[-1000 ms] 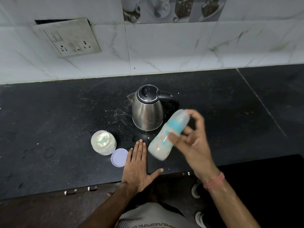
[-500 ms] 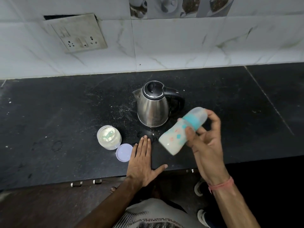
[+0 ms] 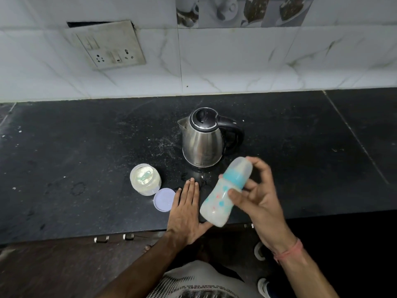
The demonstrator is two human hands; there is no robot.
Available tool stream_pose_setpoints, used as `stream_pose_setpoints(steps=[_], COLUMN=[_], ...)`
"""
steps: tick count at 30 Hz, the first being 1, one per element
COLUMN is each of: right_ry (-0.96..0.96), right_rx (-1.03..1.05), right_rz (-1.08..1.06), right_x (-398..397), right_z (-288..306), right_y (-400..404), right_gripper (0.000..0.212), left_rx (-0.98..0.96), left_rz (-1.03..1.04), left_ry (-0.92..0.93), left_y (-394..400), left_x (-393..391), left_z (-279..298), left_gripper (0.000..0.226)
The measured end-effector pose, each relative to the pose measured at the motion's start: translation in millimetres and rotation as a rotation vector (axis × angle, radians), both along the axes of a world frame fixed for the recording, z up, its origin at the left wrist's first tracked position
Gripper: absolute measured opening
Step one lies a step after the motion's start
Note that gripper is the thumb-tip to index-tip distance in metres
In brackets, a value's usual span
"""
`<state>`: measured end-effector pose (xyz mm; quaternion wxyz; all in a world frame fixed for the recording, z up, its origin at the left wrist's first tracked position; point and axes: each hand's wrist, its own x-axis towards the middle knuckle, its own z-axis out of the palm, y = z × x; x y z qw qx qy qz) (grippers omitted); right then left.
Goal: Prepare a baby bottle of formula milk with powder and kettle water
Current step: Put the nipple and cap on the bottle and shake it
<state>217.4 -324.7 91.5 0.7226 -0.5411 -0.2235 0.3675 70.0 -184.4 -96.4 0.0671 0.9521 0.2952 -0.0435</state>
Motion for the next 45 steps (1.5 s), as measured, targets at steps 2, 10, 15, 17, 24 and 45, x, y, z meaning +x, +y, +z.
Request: stream_pose_setpoints(steps=[2,10,15,17,24,45], right_ry=[0.033,0.048,-0.032,-0.128,-0.462,-0.883], right_rx=[0.041,0.020,0.020,-0.004,-0.165,-0.429], right_rz=[-0.086,-0.105,-0.261,-0.270,-0.261,-0.159], right_x=[1.1,-7.1,4.9,9.4,30.7,44.6], right_z=[1.6,-14.3,-19.5,-27.5,-64.5,-125.9], right_y=[-0.2,0.1,3.9,5.5,5.9,18.3], right_gripper=[0.081,0.082,0.084,0.085,0.092,0.077], left_rx=[-0.007,0.008,-0.011,-0.012,0.023,-0.002], left_rz=[0.007,0.008,0.027,0.033,0.064,0.088], left_ry=[-0.016,-0.012,-0.049,-0.060,-0.075,-0.160], left_y=[0.3,-0.7,-2.3,-2.1,-4.7,-8.3], left_x=[0.7,1.9,1.9,1.9,6.4,8.0], left_z=[1.1,3.3,2.3,0.7,-2.9,6.1], left_gripper=[0.135,0.133,0.132,0.132,0.129,0.097])
